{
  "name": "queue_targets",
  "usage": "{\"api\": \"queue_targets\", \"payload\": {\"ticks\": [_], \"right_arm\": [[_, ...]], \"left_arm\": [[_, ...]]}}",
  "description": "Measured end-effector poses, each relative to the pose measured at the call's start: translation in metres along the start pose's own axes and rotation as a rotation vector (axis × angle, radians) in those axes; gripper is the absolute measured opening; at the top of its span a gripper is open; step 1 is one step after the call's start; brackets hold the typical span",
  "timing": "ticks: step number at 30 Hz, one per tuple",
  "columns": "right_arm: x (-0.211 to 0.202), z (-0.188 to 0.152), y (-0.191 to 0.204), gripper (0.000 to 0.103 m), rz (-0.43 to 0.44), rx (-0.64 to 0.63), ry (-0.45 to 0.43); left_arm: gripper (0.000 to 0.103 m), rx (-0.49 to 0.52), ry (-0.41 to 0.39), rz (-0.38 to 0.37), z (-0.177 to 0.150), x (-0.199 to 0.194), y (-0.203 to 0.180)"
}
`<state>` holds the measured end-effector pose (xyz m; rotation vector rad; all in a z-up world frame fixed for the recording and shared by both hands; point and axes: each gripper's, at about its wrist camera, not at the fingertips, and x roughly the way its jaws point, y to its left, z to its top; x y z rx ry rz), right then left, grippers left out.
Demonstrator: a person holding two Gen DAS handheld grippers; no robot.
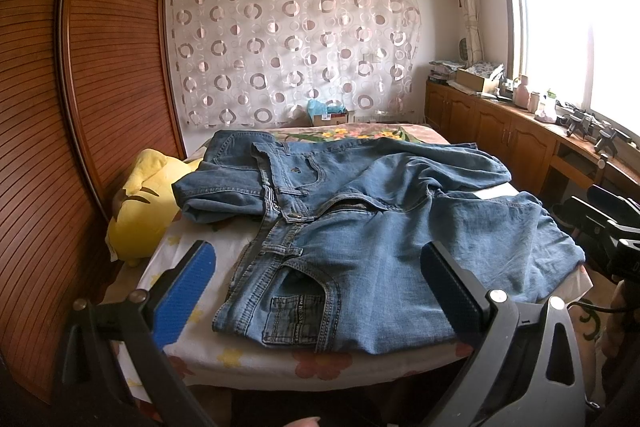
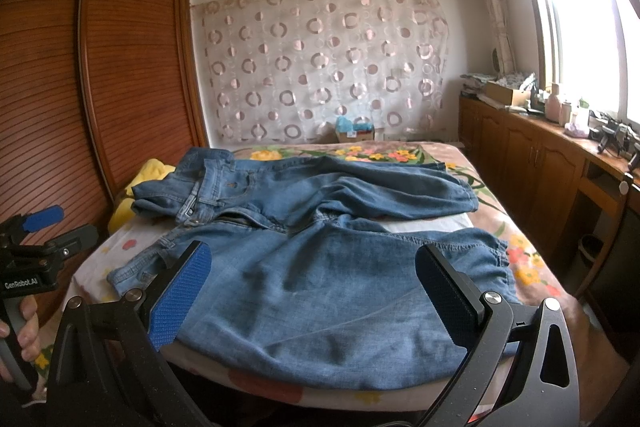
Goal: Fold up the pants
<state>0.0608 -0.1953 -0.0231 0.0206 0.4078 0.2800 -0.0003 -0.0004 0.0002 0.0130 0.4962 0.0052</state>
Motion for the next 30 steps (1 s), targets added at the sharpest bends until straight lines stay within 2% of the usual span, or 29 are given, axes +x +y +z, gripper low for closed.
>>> {"api": "queue_targets", "payload": {"ticks": [23, 26, 30], "right_arm": [[0.001, -0.001, 0.001, 0.103, -0.003, -0.001, 0.003], [0.002, -0.003, -0.003, 0.103, -0.013, -0.004, 0.018], [-0.002, -0.001, -0.031, 0.103, -0.039, 0.007, 0.039]], "left_arm": [[0.103, 0.003, 0.012, -0.013, -0.001, 0.004, 0.001], [0.103, 0.002, 0.038, -0.03, -0.006, 0.012, 0.007], [0.103, -0.011, 0.063, -0.049, -0.009, 0.023, 0.011]]}}
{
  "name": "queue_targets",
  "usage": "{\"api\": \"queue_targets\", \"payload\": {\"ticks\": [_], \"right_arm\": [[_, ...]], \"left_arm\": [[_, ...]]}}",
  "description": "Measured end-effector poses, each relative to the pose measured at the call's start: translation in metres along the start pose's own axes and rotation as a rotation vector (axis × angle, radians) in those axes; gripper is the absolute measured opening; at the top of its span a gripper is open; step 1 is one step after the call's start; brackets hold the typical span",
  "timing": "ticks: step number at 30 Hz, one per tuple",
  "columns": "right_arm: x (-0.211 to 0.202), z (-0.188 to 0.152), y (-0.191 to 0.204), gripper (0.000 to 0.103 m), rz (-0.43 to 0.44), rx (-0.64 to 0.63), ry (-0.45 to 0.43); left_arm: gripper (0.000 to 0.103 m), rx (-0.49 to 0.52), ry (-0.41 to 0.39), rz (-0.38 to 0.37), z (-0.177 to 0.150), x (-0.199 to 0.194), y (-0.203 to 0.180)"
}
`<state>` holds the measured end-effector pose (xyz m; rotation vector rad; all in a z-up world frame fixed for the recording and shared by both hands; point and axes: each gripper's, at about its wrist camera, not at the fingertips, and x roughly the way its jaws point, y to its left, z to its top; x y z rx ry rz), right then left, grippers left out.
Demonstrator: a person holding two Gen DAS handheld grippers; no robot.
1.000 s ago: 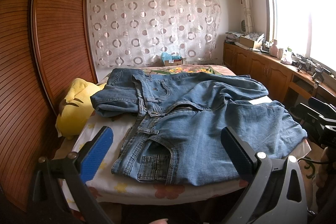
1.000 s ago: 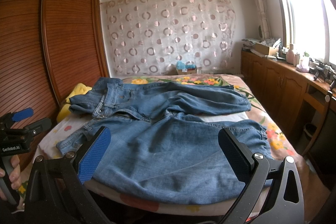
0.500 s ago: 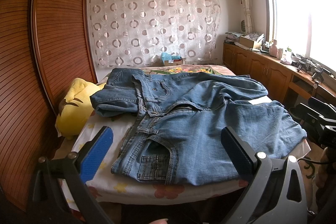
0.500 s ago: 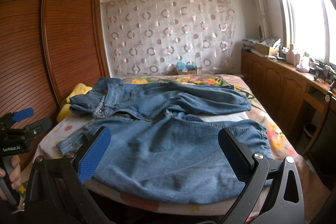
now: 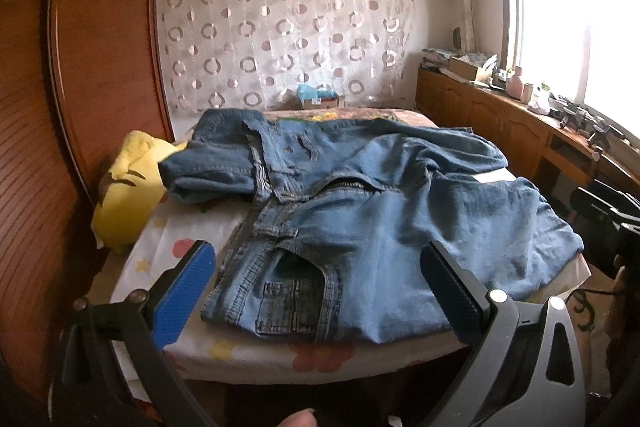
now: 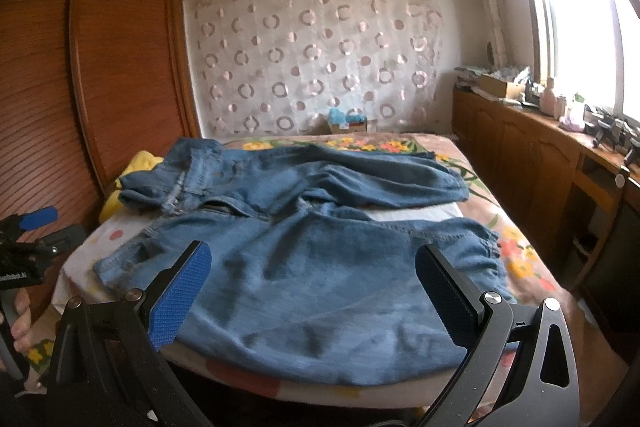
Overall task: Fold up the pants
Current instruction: 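Move the right tool toward the jeans leg hem and open it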
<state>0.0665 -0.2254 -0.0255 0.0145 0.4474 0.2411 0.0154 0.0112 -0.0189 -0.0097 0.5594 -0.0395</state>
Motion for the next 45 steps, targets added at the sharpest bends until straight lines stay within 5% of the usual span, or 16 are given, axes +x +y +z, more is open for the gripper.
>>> {"api": "queue_targets", "payload": {"ticks": [22, 45], "right_arm": [[0.011, -0.042, -0.105, 0.101, -0.176, -0.001, 0.171], [0.021, -0.09, -0.159, 0.09, -0.202, 0.035, 0.359]], "left_arm": [[0.103, -0.049, 0.098, 0.012, -0.025, 0.038, 0.033], [0.103, -0.06, 0.239, 0.013, -0.05, 0.083, 0.056]]}}
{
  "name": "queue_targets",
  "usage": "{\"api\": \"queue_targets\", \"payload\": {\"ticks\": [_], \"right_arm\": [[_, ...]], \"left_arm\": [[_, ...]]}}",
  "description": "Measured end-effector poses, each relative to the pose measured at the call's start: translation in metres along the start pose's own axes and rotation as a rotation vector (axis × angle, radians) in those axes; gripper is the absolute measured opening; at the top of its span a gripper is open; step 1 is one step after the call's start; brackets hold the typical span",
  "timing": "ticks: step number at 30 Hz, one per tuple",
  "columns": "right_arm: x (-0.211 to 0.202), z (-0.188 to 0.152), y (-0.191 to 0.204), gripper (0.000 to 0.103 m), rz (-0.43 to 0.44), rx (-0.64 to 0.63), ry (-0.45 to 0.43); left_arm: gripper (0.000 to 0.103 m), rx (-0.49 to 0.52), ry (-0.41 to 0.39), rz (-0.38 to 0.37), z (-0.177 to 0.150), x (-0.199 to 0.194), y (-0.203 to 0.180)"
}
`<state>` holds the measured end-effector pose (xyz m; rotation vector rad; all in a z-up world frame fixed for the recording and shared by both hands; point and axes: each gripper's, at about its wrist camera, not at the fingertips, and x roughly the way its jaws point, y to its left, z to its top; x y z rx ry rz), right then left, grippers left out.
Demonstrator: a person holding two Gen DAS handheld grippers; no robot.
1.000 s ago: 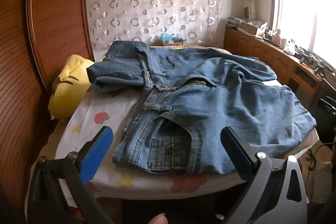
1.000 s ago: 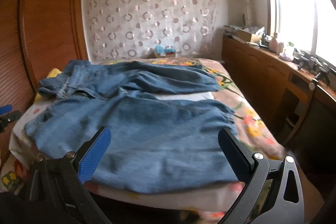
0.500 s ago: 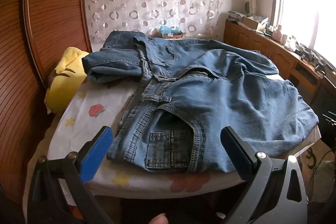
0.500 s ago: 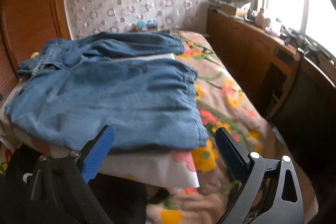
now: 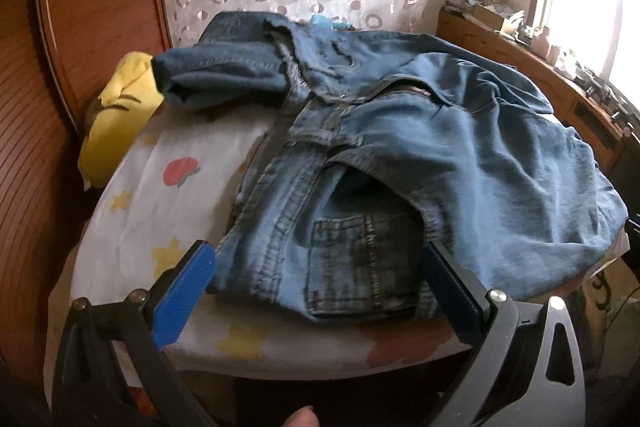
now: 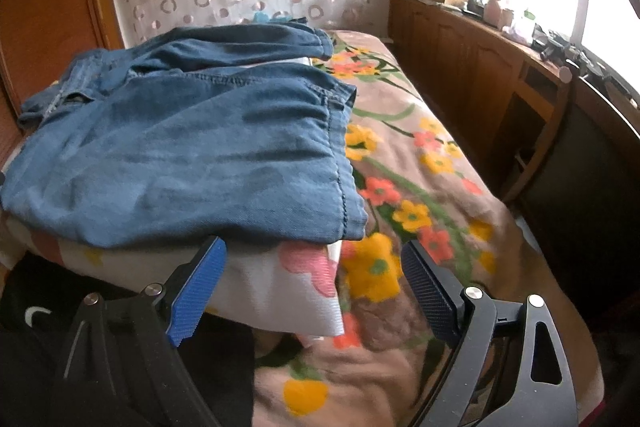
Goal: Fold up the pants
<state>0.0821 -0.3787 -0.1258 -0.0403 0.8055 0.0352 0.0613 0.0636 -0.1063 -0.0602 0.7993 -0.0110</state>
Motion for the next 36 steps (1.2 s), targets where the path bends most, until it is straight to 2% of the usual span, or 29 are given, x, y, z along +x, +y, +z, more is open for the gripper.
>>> {"api": "queue_targets", "payload": {"ticks": [3, 10, 15, 18, 21, 23, 26, 28, 32, 36], "right_arm": [[0.005, 0.002, -0.001, 0.083, -0.008, 0.001, 0.004], [0.009, 0.009, 0.001, 0.074, -0.014, -0.019, -0.01], [0.01, 0.013, 0.006, 0.057, -0.018, -0.041, -0.021], [0.011, 0.015, 0.008, 0.044, -0.007, -0.041, -0.023], [0.011, 0.017, 0.011, 0.036, -0.011, -0.056, -0.028], [0.012, 0.017, 0.012, 0.032, -0.009, -0.062, -0.028], [0.012, 0.019, 0.014, 0.029, -0.007, -0.069, -0.032], [0.011, 0.02, 0.014, 0.027, -0.007, -0.072, -0.037], [0.008, 0.021, 0.014, 0.012, -0.001, -0.076, -0.055], [0.004, 0.025, 0.014, 0.005, 0.002, -0.074, -0.079]], "left_arm": [[0.103, -0.023, 0.005, 0.01, -0.002, 0.002, 0.01], [0.103, -0.05, 0.007, 0.031, -0.008, 0.004, 0.03], [0.103, -0.06, -0.002, 0.026, -0.01, 0.002, 0.042], [0.097, -0.082, -0.013, 0.004, -0.011, 0.0, 0.05], [0.087, -0.104, -0.021, -0.019, -0.011, -0.002, 0.059], [0.078, -0.117, -0.023, -0.031, -0.012, -0.002, 0.062], [0.069, -0.119, -0.011, -0.065, -0.014, 0.002, 0.064], [0.066, -0.104, -0.015, -0.061, -0.016, 0.001, 0.061], [0.053, -0.078, -0.014, -0.07, -0.015, 0.002, 0.054], [0.038, -0.062, -0.009, -0.092, -0.014, 0.002, 0.049]]}}
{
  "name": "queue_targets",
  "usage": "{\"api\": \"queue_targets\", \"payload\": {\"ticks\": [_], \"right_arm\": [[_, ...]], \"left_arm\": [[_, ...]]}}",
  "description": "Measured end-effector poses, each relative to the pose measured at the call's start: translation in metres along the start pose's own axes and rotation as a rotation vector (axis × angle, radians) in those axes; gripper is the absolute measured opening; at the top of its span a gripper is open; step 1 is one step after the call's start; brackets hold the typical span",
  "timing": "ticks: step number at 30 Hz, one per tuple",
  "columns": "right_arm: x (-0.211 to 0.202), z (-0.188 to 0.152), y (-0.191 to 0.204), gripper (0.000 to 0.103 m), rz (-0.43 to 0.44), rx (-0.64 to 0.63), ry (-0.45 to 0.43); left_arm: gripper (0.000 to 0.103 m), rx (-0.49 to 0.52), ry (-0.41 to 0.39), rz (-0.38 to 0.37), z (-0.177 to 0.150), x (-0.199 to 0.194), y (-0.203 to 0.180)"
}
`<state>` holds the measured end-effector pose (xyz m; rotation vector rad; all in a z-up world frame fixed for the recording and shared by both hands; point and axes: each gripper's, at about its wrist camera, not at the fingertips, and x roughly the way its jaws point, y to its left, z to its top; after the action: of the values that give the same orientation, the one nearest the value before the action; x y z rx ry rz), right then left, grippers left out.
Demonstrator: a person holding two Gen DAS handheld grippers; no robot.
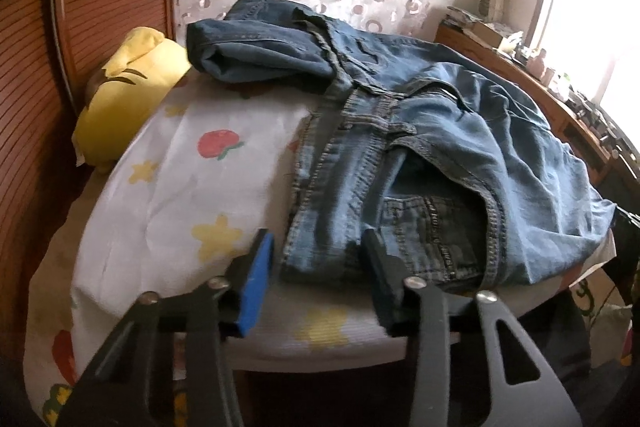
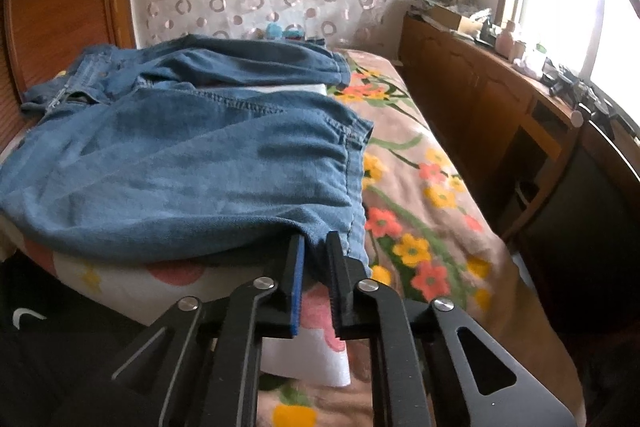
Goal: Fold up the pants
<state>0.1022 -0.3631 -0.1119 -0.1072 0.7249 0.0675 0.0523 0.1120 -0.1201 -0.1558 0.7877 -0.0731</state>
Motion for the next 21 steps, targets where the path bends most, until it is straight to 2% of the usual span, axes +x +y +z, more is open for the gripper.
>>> {"api": "queue_targets", "payload": {"ticks": [3, 4, 5, 10, 21], "right_arm": [[-0.004, 0.005, 0.0, 0.003, 0.004, 0.003, -0.026], [-0.005, 0.007, 0.0, 0.003, 0.006, 0.002, -0.033], [-0.006, 0.009, 0.0, 0.002, 0.01, 0.0, -0.04], [-0.011, 0.017, 0.001, 0.001, 0.015, -0.007, -0.069], [-0.034, 0.046, -0.001, 0.0, -0.006, -0.021, -0.182]], "left_arm": [[0.03, 0.015, -0.001, 0.003, 0.0, -0.001, -0.003], [0.024, 0.017, -0.003, 0.001, 0.0, -0.002, -0.003], [0.012, 0.02, -0.011, -0.007, 0.001, -0.004, -0.004], [0.01, 0.054, -0.034, 0.002, 0.006, -0.014, -0.013], [0.008, 0.087, -0.192, -0.013, 0.036, -0.063, -0.027]]}}
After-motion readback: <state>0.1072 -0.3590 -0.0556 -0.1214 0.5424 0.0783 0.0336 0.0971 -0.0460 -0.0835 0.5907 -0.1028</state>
